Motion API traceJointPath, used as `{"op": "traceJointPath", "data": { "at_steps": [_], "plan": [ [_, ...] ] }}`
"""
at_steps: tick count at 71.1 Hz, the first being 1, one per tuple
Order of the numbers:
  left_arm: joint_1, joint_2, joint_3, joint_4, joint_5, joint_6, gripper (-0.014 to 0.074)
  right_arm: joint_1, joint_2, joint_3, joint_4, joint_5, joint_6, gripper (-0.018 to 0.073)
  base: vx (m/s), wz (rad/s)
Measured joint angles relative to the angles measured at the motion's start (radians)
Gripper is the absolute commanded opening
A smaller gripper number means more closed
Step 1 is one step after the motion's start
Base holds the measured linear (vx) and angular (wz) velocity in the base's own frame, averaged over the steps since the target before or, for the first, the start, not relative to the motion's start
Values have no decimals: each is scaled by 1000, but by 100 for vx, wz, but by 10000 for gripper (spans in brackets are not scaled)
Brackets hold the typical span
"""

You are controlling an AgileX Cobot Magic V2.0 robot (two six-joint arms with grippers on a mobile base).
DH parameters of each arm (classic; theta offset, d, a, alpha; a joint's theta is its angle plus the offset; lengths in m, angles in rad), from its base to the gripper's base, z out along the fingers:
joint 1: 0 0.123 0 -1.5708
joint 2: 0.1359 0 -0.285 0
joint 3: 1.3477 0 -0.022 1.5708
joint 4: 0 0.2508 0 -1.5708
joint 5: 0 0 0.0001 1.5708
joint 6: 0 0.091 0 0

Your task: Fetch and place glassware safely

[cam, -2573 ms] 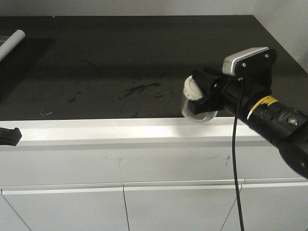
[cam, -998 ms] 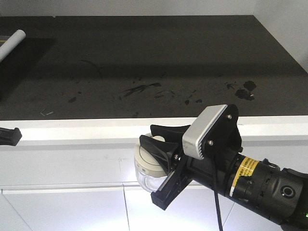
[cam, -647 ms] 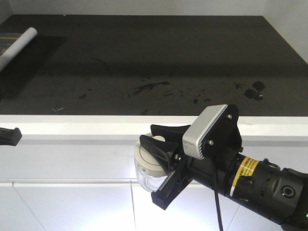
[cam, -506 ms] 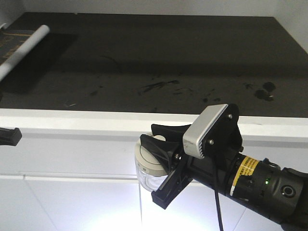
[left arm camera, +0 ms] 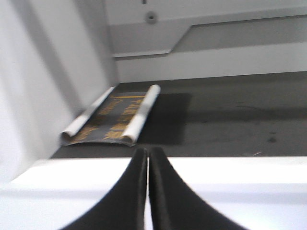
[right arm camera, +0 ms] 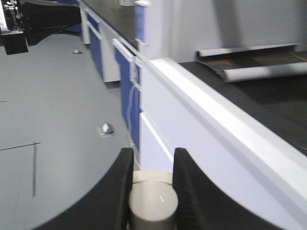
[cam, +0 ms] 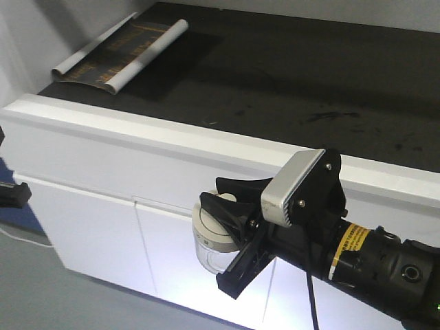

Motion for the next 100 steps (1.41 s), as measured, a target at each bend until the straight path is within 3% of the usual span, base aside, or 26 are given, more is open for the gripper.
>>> {"op": "traceJointPath", "data": {
  "at_steps": [77,100],
  "plan": [
    [0,1,0,-1,0,0,-7,1,0,0,-1,0,0,-3,-12,81],
    [0,1,0,-1,0,0,-7,3,0,0,-1,0,0,-3,0,35]
  ]
}}
